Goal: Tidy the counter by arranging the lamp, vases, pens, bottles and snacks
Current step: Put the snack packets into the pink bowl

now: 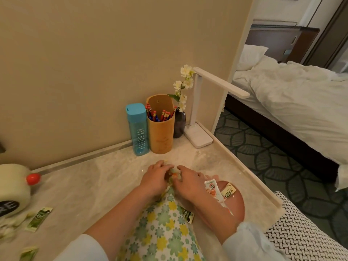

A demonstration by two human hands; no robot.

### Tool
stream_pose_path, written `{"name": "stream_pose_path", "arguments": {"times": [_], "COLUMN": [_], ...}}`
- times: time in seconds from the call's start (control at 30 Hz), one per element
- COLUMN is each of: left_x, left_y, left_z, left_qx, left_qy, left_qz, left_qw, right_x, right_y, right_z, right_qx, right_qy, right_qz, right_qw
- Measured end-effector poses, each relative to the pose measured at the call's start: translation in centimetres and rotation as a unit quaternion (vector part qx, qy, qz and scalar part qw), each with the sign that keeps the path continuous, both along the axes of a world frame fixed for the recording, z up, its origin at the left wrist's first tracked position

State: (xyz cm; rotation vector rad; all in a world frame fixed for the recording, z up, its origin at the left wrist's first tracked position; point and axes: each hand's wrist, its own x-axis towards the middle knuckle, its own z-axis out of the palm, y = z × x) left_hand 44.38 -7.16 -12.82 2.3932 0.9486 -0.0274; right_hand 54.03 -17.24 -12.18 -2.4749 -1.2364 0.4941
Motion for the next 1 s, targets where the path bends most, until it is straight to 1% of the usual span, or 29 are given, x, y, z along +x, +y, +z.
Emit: {"name": "stream_pose_path", "arguments": {"times": [0.1, 0.2, 0.27, 0.33, 0.43, 0.5, 0.6, 0.7, 0.77, 0.8, 0.87, 0.9, 0.93, 1.0], "left_x": [0.0, 0.1, 0.4, 0.8, 1.6, 2.0, 2.5, 2.8, 2.8, 2.8, 2.7, 2.5, 2.4, 1.7], "left_y": [-0.1, -0.2, -0.6, -1.3, -2.8, -4.1, -6.2, -8.0, -8.8, -9.0, -9.1, -9.2, -9.1, -9.0], "left_z": [-0.5, -0.8, -0.3, 0.9, 2.7, 3.4, 3.5, 2.8, 2.4, 2.3, 2.3, 2.3, 2.5, 2.8], "left_qx": [0.004, -0.011, -0.032, -0.045, -0.041, -0.056, -0.087, -0.088, -0.082, -0.081, -0.076, -0.07, -0.065, -0.061], "left_qy": [-0.046, -0.102, -0.157, -0.211, -0.268, -0.276, -0.254, -0.216, -0.183, -0.164, -0.132, -0.122, -0.119, -0.132], "left_qz": [0.032, 0.042, 0.051, 0.052, 0.027, -0.002, -0.027, -0.039, -0.059, -0.069, -0.078, -0.078, -0.074, -0.06], "left_qw": [0.998, 0.994, 0.986, 0.975, 0.962, 0.96, 0.963, 0.972, 0.978, 0.981, 0.985, 0.987, 0.988, 0.988], "right_x": [-0.3, -0.4, -0.1, 0.4, 1.1, 1.2, 1.1, 0.9, 0.8, 0.7, 0.7, 0.6, 0.5, 0.0], "right_y": [0.6, 0.6, 0.3, -0.2, -1.7, -3.6, -6.6, -9.2, -10.4, -10.8, -11.5, -11.8, -11.9, -11.7], "right_z": [-0.2, -0.2, 0.2, 0.9, 2.2, 3.0, 3.0, 2.0, 1.2, 0.8, -0.2, -0.5, -0.6, -0.4], "right_qx": [0.034, 0.12, 0.197, 0.254, 0.305, 0.328, 0.323, 0.301, 0.299, 0.282, 0.2, 0.162, 0.15, 0.181], "right_qy": [0.023, 0.044, 0.071, 0.098, 0.129, 0.137, 0.148, 0.106, 0.1, 0.088, 0.011, -0.025, -0.043, -0.049], "right_qz": [-0.014, -0.051, -0.086, -0.123, -0.179, -0.215, -0.25, -0.286, -0.295, -0.294, -0.272, -0.263, -0.254, -0.228], "right_qw": [0.999, 0.99, 0.974, 0.954, 0.926, 0.91, 0.901, 0.903, 0.902, 0.909, 0.941, 0.951, 0.955, 0.956]}}
